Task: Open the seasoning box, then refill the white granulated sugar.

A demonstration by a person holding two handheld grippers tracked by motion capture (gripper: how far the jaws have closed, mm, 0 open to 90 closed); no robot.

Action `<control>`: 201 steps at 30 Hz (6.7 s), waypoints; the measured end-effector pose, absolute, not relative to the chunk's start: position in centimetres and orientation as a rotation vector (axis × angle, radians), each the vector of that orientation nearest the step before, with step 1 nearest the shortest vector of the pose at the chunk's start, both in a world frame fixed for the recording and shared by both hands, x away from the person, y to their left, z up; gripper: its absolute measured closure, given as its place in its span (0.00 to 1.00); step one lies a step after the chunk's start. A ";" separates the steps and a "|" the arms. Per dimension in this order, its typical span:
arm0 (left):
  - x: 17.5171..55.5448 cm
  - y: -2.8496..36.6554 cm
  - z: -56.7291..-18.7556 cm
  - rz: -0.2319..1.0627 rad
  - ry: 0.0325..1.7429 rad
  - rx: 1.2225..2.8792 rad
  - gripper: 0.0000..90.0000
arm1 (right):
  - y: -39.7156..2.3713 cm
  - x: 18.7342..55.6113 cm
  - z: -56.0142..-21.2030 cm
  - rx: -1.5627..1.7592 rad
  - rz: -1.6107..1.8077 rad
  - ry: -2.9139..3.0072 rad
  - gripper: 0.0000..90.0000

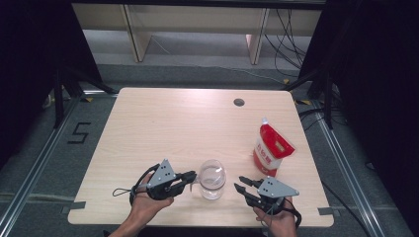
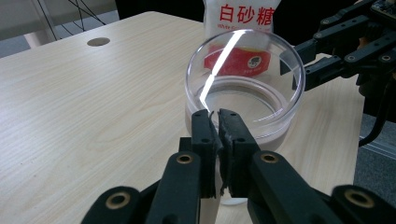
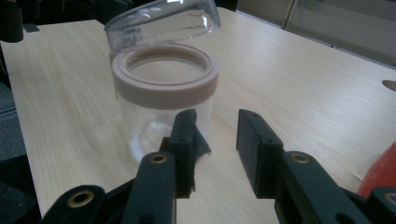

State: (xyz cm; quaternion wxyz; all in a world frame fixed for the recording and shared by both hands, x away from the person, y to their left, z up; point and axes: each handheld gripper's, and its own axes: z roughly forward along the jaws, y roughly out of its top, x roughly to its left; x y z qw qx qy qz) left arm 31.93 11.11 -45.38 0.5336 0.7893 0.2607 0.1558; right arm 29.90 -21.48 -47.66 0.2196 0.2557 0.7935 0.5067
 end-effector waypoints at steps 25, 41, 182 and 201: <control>31.8 11.1 -45.4 0.375 0.611 1.879 0.94 | -19.0 30.6 -47.0 0.607 1.452 2.215 0.97; 31.3 11.8 -45.1 0.286 0.647 1.840 0.49 | -18.1 30.7 -46.5 0.583 1.475 2.210 0.98; 29.6 14.9 -48.6 0.320 0.727 1.946 0.18 | -30.4 30.9 -48.4 1.077 1.279 1.889 0.25; 29.2 15.0 -48.6 0.318 0.764 1.928 0.18 | -30.1 33.7 -49.4 1.015 1.295 1.872 0.21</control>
